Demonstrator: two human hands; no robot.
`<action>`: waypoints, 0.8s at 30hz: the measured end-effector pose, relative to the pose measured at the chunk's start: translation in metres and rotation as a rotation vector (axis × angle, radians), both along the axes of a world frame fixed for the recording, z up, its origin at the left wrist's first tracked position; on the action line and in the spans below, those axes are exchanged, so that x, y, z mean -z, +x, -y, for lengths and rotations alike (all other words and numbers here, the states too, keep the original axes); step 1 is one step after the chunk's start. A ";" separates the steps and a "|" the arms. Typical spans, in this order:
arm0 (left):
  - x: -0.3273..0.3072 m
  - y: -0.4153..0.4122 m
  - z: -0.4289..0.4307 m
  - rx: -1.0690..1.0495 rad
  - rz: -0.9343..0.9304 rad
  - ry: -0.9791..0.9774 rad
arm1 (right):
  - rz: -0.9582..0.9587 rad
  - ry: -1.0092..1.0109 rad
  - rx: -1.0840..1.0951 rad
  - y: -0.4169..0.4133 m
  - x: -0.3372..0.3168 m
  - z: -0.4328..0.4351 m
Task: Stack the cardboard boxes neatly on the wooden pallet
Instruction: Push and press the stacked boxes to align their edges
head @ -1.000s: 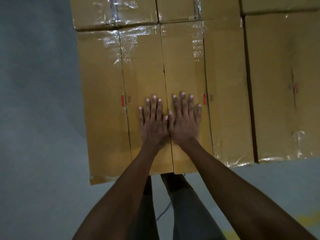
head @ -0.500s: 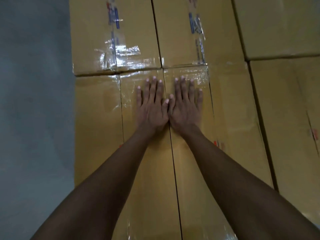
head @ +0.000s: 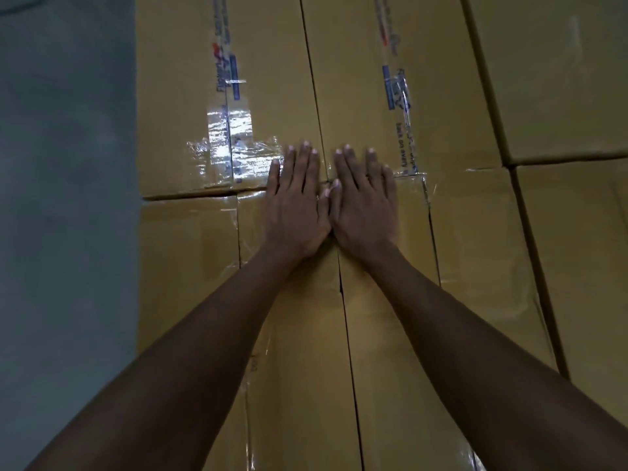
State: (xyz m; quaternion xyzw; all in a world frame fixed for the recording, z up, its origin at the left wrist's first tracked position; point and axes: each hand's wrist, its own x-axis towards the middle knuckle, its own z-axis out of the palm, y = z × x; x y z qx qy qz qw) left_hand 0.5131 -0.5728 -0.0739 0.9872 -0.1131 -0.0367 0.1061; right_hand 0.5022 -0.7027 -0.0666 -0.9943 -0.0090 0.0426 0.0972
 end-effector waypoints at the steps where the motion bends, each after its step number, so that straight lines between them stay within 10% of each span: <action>1: -0.002 0.000 0.000 0.004 -0.005 -0.006 | -0.008 0.006 -0.005 0.000 -0.001 0.000; 10: -0.027 0.051 0.004 -0.064 0.151 -0.238 | 0.171 -0.030 0.028 0.056 -0.030 -0.002; 24: -0.025 0.139 -0.010 -0.013 -0.205 -0.024 | -0.095 -0.016 -0.001 0.118 -0.027 -0.012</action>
